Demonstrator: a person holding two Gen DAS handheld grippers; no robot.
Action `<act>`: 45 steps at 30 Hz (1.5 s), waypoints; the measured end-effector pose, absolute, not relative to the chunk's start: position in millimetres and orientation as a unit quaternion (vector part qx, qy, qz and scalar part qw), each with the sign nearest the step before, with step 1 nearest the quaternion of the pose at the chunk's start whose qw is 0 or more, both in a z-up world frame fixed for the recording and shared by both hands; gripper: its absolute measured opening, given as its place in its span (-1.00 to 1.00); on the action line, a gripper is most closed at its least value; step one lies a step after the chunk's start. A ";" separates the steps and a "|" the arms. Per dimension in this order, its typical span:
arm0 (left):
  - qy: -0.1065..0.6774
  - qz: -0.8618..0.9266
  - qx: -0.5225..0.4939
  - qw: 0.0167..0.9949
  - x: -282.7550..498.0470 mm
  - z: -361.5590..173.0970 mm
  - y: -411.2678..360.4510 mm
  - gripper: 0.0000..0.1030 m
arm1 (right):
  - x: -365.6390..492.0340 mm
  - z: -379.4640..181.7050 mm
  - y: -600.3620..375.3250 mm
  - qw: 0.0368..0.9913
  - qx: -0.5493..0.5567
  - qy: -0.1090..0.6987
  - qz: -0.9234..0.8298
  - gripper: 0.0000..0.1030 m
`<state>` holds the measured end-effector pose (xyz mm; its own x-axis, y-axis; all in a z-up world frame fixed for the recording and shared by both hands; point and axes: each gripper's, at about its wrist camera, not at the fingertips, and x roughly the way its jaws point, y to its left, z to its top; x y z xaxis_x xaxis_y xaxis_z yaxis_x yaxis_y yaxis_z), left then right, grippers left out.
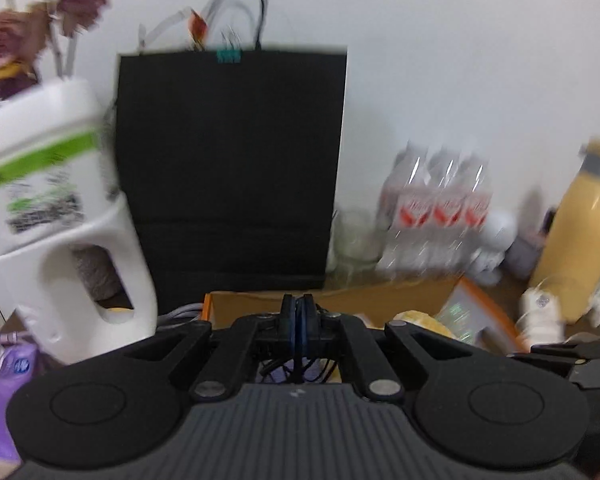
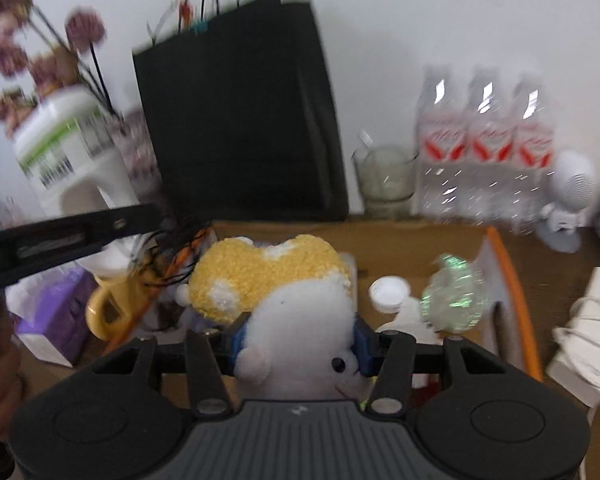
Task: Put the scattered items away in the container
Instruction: 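Carry the earphones and sheep into the box and open both tools, then move both tools back toward the items left on the desk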
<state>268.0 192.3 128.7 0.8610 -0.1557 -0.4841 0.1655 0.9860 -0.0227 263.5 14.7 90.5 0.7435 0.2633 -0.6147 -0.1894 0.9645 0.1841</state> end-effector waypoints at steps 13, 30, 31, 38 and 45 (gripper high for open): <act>0.309 -0.065 0.000 0.949 285.0 91.1 223.0 -0.69 | 300.5 40.7 68.7 0.891 0.014 0.425 0.157 -0.05; 0.281 -0.059 0.028 0.957 229.5 147.9 202.5 0.99 | 254.5 95.6 14.1 0.901 0.081 0.417 0.091 0.60; 0.278 -0.054 0.028 0.959 225.4 150.8 201.3 1.00 | 249.4 100.2 7.9 0.904 0.084 0.411 0.086 0.60; 0.249 -0.024 -0.011 0.968 179.5 152.9 193.3 1.00 | 197.6 129.6 -13.3 0.944 0.079 0.318 0.051 0.74; 0.177 -0.018 -0.015 0.984 137.5 142.6 181.9 1.00 | 156.1 127.3 -24.4 0.964 0.078 0.245 0.062 0.74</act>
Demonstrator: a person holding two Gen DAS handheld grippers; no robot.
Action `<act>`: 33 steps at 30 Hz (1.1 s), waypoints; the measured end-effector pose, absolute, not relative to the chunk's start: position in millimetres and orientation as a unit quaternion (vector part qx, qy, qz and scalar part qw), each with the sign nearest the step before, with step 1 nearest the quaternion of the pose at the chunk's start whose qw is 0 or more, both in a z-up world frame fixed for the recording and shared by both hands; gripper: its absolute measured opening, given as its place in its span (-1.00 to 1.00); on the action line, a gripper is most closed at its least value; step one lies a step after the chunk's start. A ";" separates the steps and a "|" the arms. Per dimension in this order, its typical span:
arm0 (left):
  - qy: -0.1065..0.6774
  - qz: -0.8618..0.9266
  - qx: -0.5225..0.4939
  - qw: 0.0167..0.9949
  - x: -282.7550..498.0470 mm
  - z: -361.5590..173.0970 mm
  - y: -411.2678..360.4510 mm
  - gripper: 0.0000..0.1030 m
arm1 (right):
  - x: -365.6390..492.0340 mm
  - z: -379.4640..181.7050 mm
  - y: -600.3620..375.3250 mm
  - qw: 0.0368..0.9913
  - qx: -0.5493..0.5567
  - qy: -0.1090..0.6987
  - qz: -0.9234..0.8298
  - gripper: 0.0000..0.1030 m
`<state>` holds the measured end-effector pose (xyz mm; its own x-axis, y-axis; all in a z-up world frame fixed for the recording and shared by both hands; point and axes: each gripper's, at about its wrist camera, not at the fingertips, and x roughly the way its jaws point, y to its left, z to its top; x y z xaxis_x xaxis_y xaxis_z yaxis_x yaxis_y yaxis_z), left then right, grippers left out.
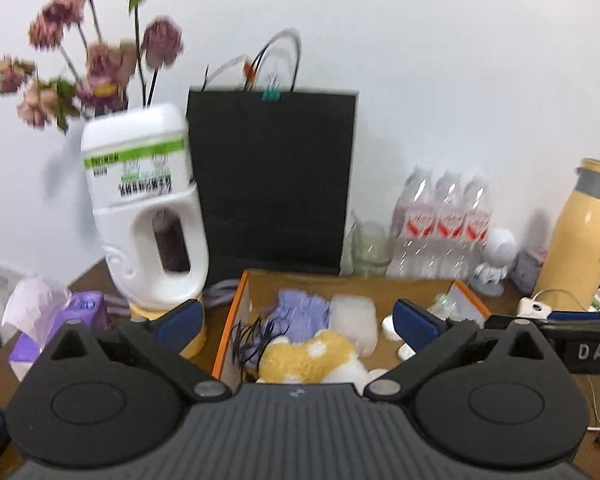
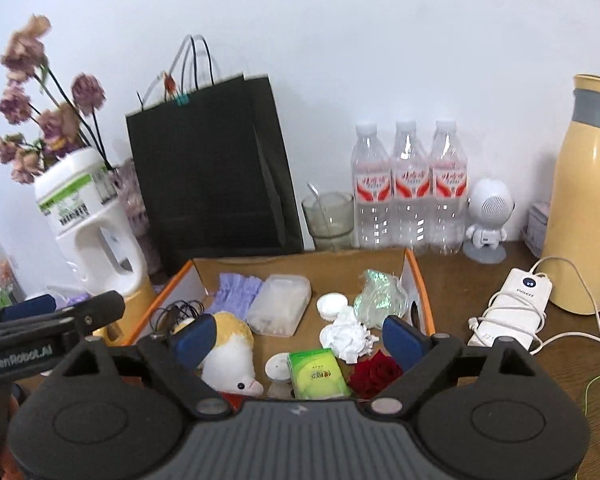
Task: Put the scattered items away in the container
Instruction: 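Move both tools back toward the items left on the desk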
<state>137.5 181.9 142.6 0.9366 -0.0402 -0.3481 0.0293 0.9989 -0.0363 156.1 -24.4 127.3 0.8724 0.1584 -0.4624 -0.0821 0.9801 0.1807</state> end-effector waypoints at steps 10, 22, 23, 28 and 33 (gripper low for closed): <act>0.137 -0.030 -0.003 0.990 105.0 124.9 171.5 1.00 | 124.6 106.9 -26.3 0.975 0.079 0.197 0.069 0.74; 0.176 -0.030 0.010 0.984 21.4 76.8 183.7 1.00 | 41.4 71.0 -14.4 0.976 0.048 0.203 0.063 0.75; 0.182 -0.031 0.006 0.983 13.5 71.1 184.6 1.00 | 33.6 67.3 -14.2 0.975 0.047 0.205 0.066 0.75; 0.195 -0.026 0.015 0.980 -19.9 53.5 185.6 1.00 | -6.9 44.2 -16.6 0.971 0.055 0.221 0.079 0.75; 0.210 -0.028 0.008 0.977 -34.7 48.2 192.7 1.00 | -31.5 31.5 -17.8 0.965 0.067 0.240 0.080 0.75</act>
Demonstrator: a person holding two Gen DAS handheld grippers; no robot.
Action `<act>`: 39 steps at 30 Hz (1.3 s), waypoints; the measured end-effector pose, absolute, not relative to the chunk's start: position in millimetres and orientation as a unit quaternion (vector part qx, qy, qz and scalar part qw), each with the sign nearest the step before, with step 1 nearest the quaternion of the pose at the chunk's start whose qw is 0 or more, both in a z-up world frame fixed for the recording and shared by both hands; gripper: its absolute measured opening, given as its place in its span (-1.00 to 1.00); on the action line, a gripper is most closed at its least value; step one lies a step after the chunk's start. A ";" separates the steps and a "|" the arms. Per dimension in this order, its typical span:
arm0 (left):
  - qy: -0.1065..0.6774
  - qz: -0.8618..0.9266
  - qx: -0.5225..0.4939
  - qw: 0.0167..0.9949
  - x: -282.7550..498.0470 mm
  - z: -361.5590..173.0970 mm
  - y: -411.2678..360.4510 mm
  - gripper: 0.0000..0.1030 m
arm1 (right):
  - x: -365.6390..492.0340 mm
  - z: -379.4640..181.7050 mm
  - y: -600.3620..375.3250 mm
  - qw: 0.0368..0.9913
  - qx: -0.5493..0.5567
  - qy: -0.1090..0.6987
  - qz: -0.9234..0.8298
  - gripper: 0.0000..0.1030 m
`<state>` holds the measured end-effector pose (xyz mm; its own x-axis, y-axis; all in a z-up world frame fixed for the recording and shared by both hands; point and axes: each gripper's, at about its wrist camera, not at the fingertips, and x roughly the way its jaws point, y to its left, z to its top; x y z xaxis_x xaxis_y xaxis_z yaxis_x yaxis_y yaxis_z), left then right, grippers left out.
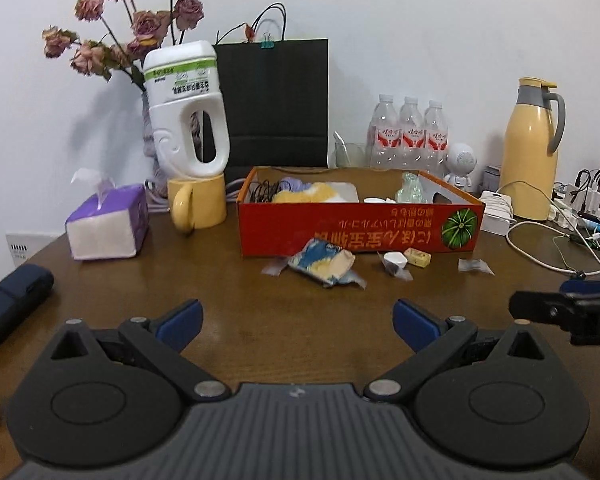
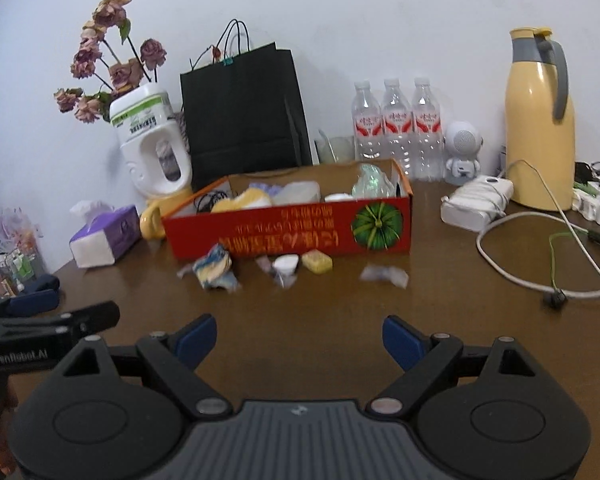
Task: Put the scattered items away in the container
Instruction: 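Move both tools back toward the items left on the desk, then grasp the blue snack packet with the left tool while the right tool grasps a clear wrapper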
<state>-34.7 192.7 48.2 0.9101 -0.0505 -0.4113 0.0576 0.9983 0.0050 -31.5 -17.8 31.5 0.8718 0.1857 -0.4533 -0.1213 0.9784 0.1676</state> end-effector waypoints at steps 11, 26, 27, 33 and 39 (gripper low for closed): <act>0.210 -0.023 0.008 0.977 -24.9 49.1 199.9 1.00 | -35.1 36.5 -13.2 0.968 0.035 0.238 0.076 0.75; 0.248 -0.040 0.041 0.967 65.6 32.4 184.8 1.00 | 52.6 26.0 -16.7 0.959 0.039 0.273 0.065 0.75; 0.254 -0.043 0.044 0.965 71.7 30.7 185.2 1.00 | 58.2 24.7 -16.8 0.958 0.041 0.275 0.068 0.75; 0.294 -0.079 0.025 0.952 115.0 24.9 181.6 0.75 | 93.2 21.5 -6.7 0.956 0.039 0.280 0.085 0.74; 0.301 -0.097 0.018 0.948 141.0 20.5 167.9 0.54 | 111.4 21.5 -8.2 0.952 0.041 0.288 0.098 0.70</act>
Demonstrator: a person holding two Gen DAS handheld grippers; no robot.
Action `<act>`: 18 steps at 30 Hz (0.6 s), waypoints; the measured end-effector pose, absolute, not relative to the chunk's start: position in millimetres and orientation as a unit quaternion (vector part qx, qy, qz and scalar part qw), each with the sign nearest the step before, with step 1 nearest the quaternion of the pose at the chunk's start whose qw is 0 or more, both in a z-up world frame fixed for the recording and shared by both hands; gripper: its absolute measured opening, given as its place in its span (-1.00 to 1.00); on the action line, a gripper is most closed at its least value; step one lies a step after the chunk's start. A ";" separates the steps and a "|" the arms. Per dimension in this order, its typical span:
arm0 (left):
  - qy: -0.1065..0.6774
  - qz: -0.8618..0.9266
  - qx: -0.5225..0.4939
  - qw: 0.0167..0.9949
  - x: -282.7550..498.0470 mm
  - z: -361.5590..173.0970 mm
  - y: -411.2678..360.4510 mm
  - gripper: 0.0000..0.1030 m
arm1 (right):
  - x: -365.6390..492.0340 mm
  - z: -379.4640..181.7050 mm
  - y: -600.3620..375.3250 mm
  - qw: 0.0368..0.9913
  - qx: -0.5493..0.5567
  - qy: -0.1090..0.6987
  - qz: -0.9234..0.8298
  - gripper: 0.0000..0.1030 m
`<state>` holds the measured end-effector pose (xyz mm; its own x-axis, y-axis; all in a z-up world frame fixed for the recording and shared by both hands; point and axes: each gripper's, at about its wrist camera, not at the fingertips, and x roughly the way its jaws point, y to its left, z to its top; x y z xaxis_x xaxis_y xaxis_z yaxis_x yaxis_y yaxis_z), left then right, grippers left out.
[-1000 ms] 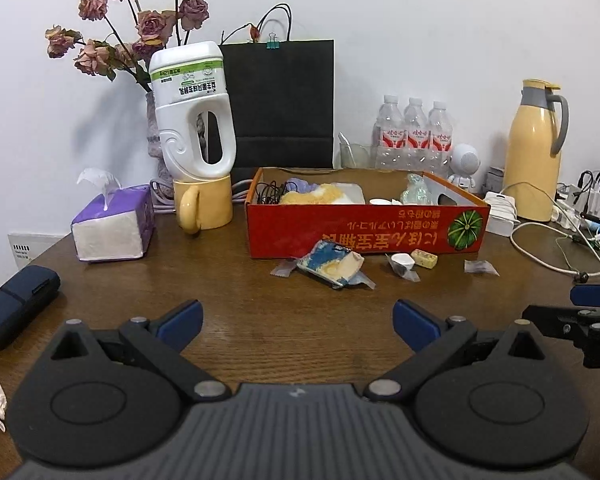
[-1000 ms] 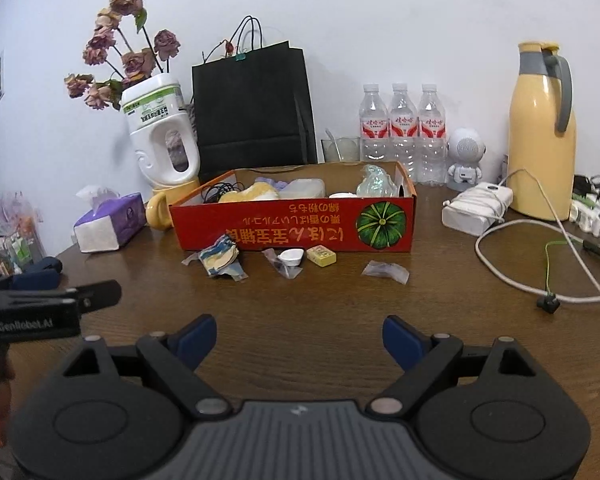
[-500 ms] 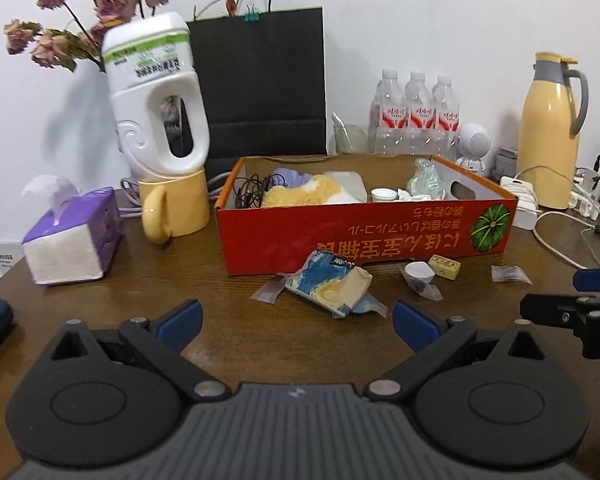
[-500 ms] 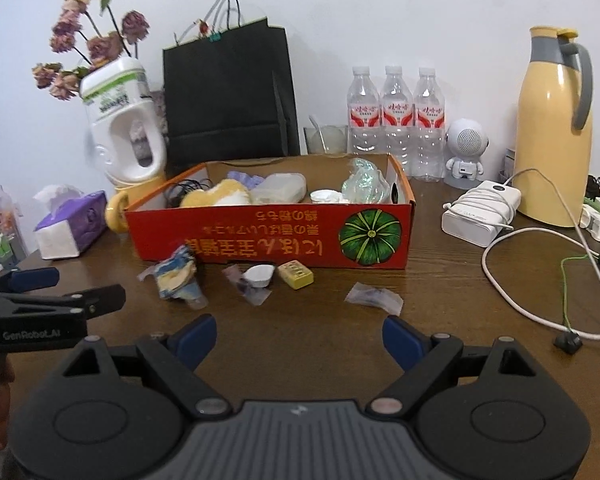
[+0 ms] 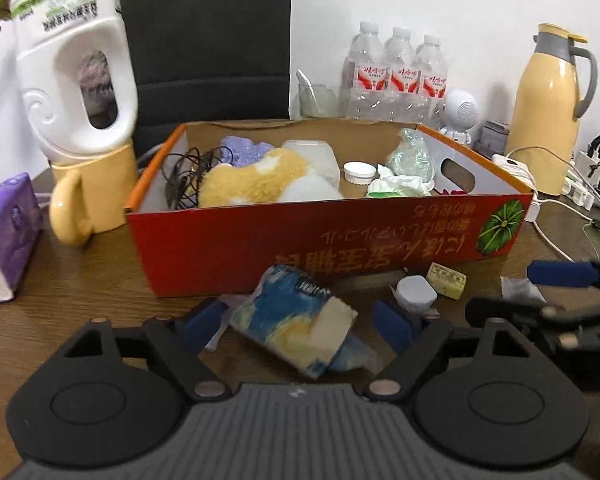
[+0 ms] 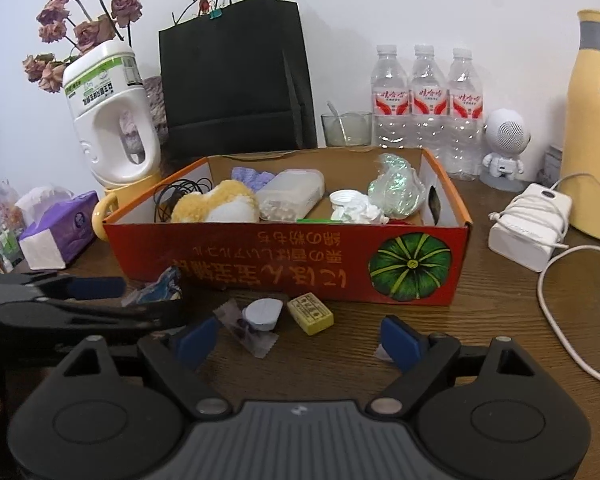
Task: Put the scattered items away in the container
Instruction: 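Grasp the blue snack packet with the left tool while the right tool grasps a clear wrapper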
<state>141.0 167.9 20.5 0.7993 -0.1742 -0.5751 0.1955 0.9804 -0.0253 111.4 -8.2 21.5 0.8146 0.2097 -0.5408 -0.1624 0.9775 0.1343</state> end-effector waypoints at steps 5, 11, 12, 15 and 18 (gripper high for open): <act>0.315 -0.104 -0.008 0.943 146.4 17.4 172.1 -0.49 | 115.3 13.5 0.5 0.946 0.030 0.303 0.115 0.62; 0.296 -0.116 -0.072 0.945 115.9 42.1 203.3 -0.86 | 113.2 15.0 21.8 0.942 0.006 0.297 0.153 0.54; 0.288 -0.113 -0.089 0.947 107.3 48.3 213.7 -0.86 | 113.7 15.3 26.1 0.941 0.002 0.297 0.161 0.54; 0.267 -0.076 -0.115 0.954 89.9 63.9 241.9 -0.86 | 121.3 14.7 40.8 0.933 0.001 0.305 0.189 0.54; 0.254 -0.032 -0.114 0.960 83.8 70.9 267.7 -0.86 | 138.7 13.8 57.4 0.917 0.022 0.320 0.239 0.50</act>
